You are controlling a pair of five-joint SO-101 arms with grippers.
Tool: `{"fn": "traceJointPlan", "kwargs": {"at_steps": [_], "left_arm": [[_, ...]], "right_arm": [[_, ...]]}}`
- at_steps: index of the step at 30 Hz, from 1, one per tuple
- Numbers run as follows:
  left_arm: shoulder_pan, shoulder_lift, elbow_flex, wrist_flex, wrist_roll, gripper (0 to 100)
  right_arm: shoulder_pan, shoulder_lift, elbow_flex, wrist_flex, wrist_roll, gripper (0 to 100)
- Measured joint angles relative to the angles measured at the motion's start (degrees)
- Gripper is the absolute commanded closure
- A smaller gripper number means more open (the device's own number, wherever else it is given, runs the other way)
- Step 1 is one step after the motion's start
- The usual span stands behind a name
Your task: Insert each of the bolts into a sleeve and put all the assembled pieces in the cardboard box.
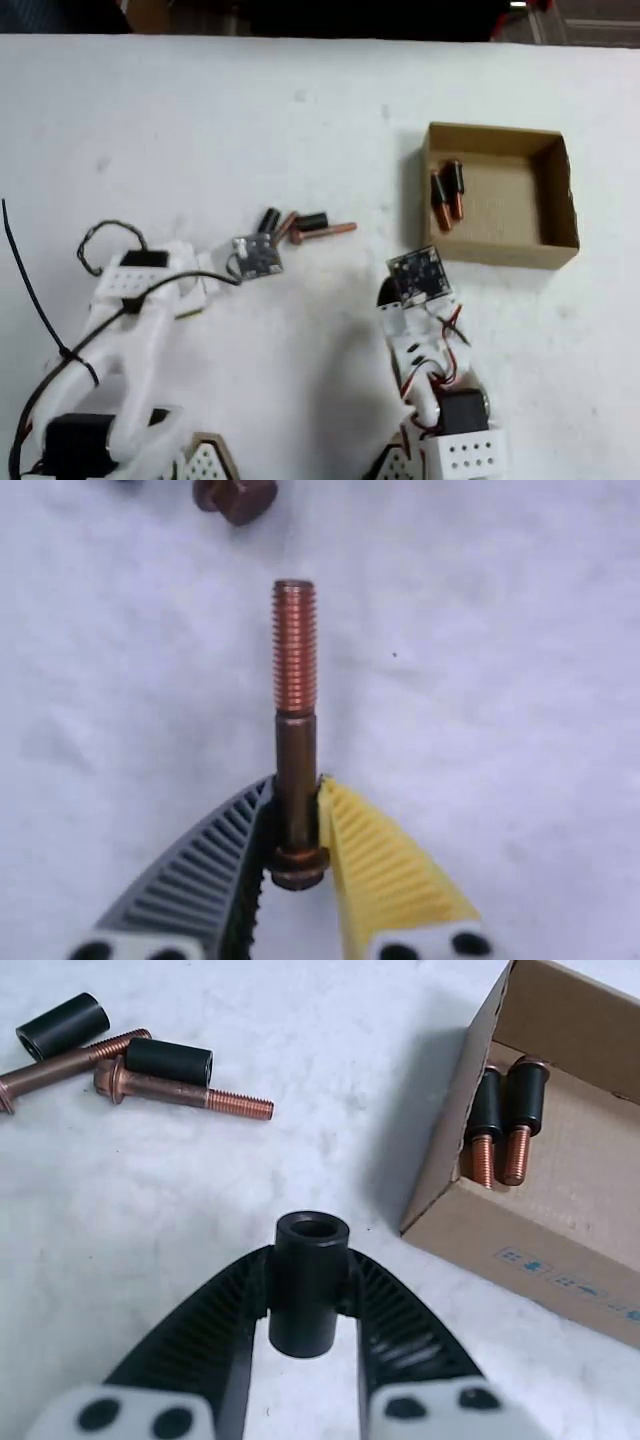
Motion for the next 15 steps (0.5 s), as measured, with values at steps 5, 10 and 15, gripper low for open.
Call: {"fn": "traceJointPlan", "kwargs": {"at_steps": [5,10,15], "left_arm": [[0.0,0.0,0.0,0.0,0.0,98],[0.0,-0.1,2.8,-1.8,-0.2,98],[0.0,-0.2,5.6,-6.9,-0.2,98]], "right_arm": [[0.0,0.0,0.0,0.0,0.0,98.1],[0.0,0.0,0.0,0.0,0.0,98.1],[0.0,0.0,0.0,0.0,0.0,98.1]]}}
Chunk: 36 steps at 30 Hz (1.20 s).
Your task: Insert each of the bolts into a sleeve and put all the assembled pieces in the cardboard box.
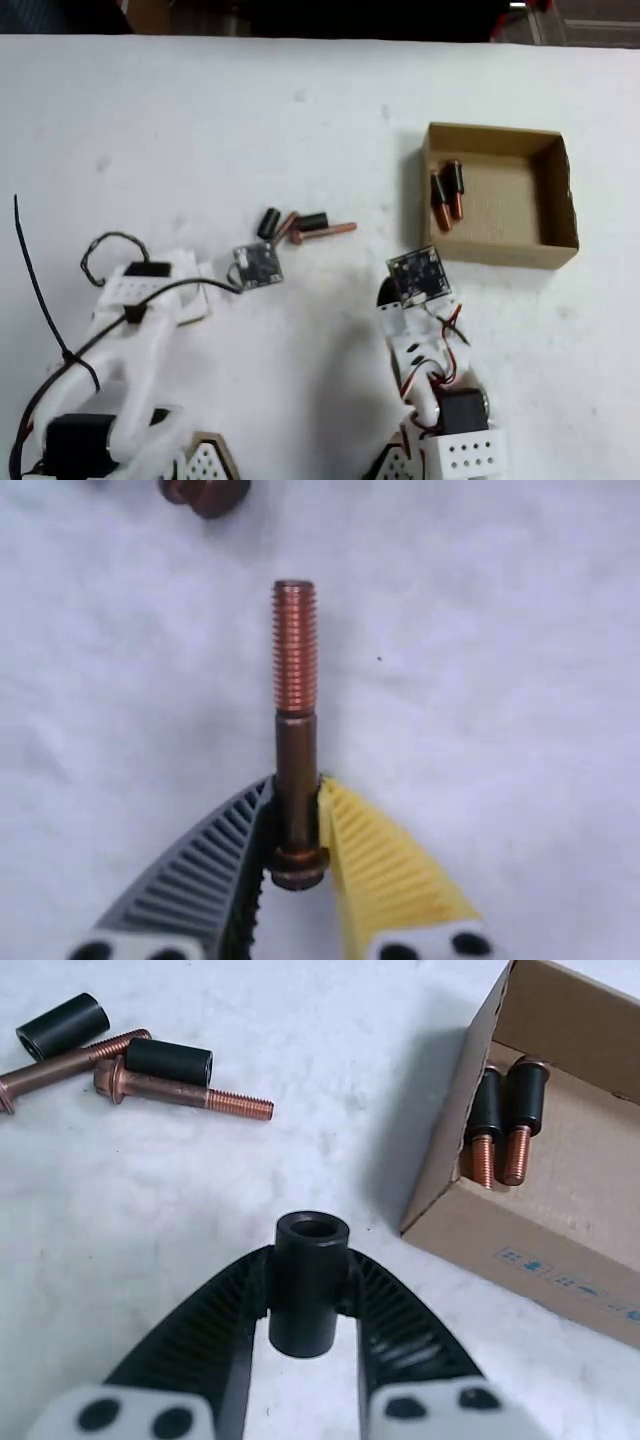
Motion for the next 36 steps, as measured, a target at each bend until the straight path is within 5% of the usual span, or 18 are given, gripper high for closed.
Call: {"fn": "traceJointPlan", "kwargs": {"at_steps": [16,24,36], "left_arm": [[0.7,-0.1,0.8,-1.6,0.0,97],[0.7,-0.1,0.8,-4.1,0.0,84],[0.7,-0.4,0.7,-5.5,0.0,85]], "right_arm": [[0.0,0.0,0.0,0.0,0.0,98.1],[0.0,0.0,0.0,0.0,0.0,98.1],[0.0,0.0,0.0,0.0,0.0,98.1]]}}
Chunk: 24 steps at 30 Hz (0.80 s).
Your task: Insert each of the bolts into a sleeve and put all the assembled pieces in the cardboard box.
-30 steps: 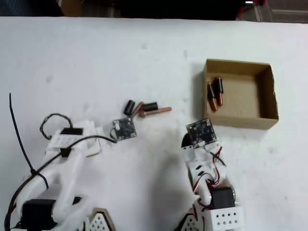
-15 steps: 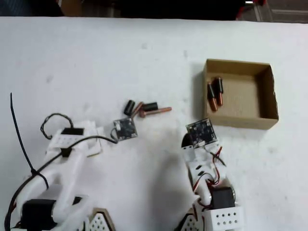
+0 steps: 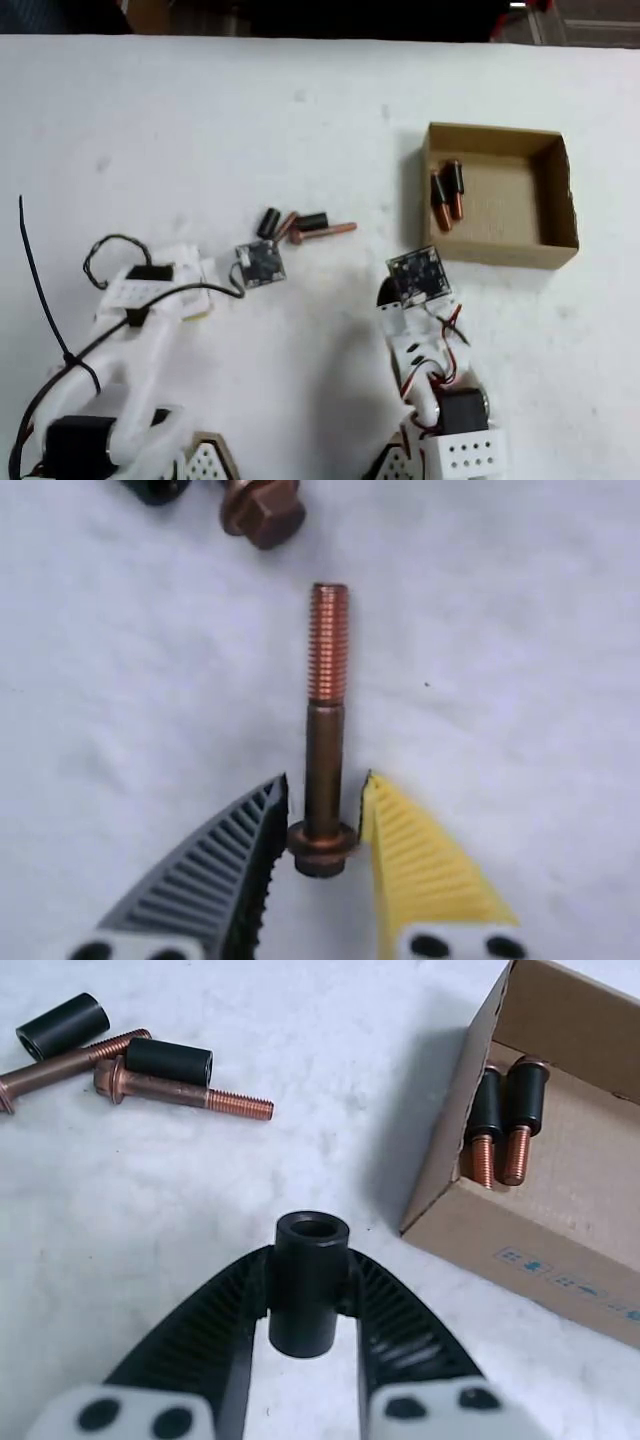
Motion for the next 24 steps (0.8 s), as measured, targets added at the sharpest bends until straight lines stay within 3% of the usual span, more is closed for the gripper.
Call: {"fn": "traceJointPlan", "kwargs": {"at_steps": [9,16,24], "left_arm": [[0.0,0.0,0.0,-2.2,0.0,85],[0.0,0.0,0.0,-2.2,5.2,85],[-2.5,0.0,0.0,-4.3,6.0,85]], "right_arm": [[0.0,0.0,0.0,0.0,0.0,98.1],[0.0,0.0,0.0,0.0,0.0,98.1],[0.0,0.0,0.0,0.0,0.0,98.1]]}}
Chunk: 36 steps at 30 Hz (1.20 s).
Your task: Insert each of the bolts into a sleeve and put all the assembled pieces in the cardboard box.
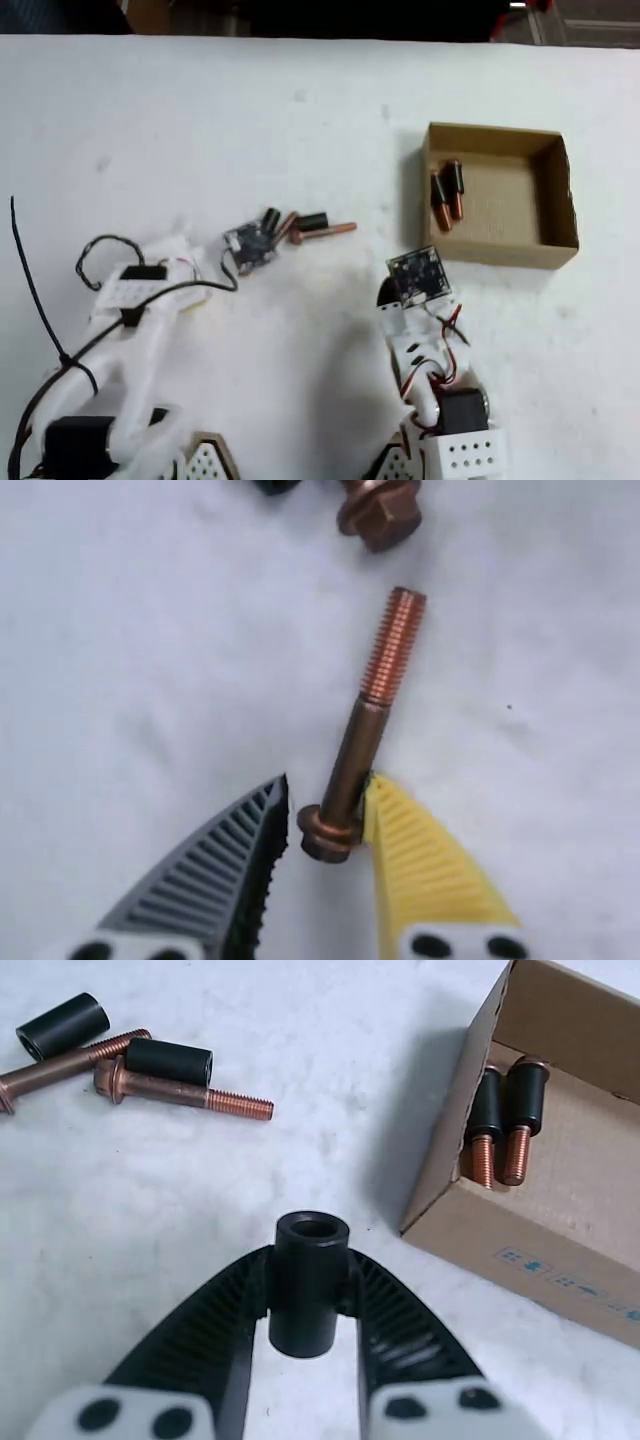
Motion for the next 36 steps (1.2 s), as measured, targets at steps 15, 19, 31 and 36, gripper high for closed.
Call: {"fn": "traceJointPlan", "kwargs": {"at_steps": [15,19,31,36], "left_arm": [[-2.1,0.0,0.0,-1.9,0.0,85],[-2.1,0.0,0.0,-3.1,2.6,85],[-2.2,0.0,0.0,-6.3,9.1,85],[-2.2,0.0,0.0,-6.9,10.5,85]], "right_arm": [[0.0,0.0,0.5,0.0,0.0,98.1],[0.0,0.0,0.6,0.0,0.0,98.1],[0.0,0.0,0.7,0.0,0.0,98.1],[0.0,0.0,0.7,0.0,0.0,98.1]]}}
